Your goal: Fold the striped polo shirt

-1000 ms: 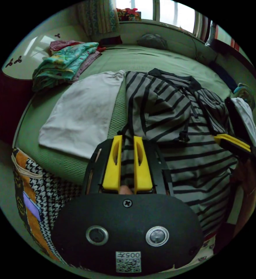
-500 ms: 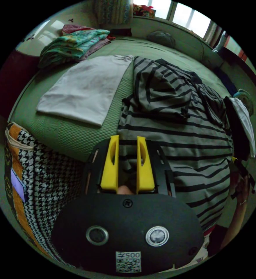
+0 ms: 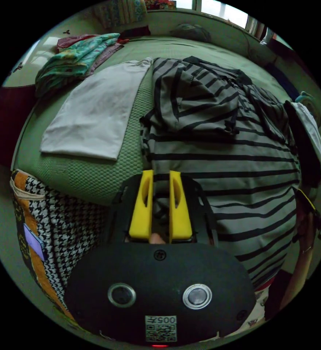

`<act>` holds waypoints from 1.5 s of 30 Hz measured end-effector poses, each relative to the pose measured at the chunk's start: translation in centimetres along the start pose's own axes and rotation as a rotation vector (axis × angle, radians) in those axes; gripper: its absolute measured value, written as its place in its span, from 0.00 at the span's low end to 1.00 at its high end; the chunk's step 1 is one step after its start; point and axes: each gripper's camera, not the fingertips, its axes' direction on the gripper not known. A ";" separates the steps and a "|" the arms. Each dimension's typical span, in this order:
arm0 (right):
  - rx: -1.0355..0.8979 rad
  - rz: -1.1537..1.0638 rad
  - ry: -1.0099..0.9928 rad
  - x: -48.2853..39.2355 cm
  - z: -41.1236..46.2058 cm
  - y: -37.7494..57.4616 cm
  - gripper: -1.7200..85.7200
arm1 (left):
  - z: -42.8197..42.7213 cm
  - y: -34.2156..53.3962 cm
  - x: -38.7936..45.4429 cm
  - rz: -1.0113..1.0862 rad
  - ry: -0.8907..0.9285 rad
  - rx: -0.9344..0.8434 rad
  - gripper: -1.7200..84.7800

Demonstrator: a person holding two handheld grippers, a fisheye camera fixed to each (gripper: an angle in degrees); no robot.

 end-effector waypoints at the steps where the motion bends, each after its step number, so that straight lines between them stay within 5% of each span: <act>1: 0.035 -0.010 -0.025 0.2 -1.2 -0.3 0.01 | -0.7 0.0 -0.5 0.018 0.030 0.024 0.05; 10: 0.289 -0.041 0.043 0.1 -6.8 -9.4 0.01 | -8.8 -7.9 -4.9 0.024 0.077 0.263 0.03; 16: 0.153 -0.008 0.079 0.1 -3.5 -13.2 0.03 | -7.1 -12.6 -5.4 -0.023 0.078 0.181 0.07; 31: -0.056 -0.182 0.037 1.9 -0.6 1.5 0.12 | -7.6 -4.9 -10.8 -0.074 0.121 0.151 0.14; 45: -0.001 -0.135 0.077 6.8 -2.1 6.2 0.15 | -2.7 1.9 -9.6 -0.055 0.137 -0.006 0.14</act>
